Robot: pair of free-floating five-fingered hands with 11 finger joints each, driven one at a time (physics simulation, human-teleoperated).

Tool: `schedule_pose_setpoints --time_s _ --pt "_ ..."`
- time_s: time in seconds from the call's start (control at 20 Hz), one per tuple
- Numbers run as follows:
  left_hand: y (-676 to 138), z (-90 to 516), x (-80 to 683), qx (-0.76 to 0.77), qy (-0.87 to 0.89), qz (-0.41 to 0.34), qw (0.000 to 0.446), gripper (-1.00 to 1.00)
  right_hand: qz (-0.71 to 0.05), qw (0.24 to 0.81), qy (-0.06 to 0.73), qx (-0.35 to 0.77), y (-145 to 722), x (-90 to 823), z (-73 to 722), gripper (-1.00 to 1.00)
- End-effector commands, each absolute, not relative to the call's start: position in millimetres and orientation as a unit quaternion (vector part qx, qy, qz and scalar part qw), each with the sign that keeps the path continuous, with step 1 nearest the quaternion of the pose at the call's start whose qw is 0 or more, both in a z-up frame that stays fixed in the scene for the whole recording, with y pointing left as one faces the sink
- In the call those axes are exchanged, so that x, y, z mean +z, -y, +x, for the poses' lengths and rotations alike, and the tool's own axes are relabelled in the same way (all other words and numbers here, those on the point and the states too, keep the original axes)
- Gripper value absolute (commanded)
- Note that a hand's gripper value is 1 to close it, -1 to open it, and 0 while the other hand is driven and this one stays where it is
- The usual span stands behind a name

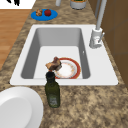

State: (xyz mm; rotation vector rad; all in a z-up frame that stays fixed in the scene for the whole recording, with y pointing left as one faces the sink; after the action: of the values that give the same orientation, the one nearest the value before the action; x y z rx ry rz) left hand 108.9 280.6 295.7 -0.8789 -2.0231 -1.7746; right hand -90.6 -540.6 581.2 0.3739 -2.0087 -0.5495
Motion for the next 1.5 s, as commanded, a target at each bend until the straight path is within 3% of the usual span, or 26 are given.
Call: schedule_pose_setpoints --time_s 0.0,0.5,1.0,1.45 --pt "-281 109 296 -0.619 0.706 -0.307 0.155 0.00 0.153 0.505 0.824 -0.206 565 558 -82 -1.00" --pt "-281 109 296 -0.619 0.706 -0.307 0.155 0.00 0.171 0.480 0.809 -0.293 637 516 -100 -1.00" --pt "-281 109 296 -0.619 0.706 -0.307 0.155 0.00 0.191 0.492 0.799 -0.288 697 455 -140 -1.00" --pt "-281 109 296 -0.619 0.706 -0.307 0.155 0.00 0.188 0.487 0.820 -0.235 732 410 -126 -1.00"
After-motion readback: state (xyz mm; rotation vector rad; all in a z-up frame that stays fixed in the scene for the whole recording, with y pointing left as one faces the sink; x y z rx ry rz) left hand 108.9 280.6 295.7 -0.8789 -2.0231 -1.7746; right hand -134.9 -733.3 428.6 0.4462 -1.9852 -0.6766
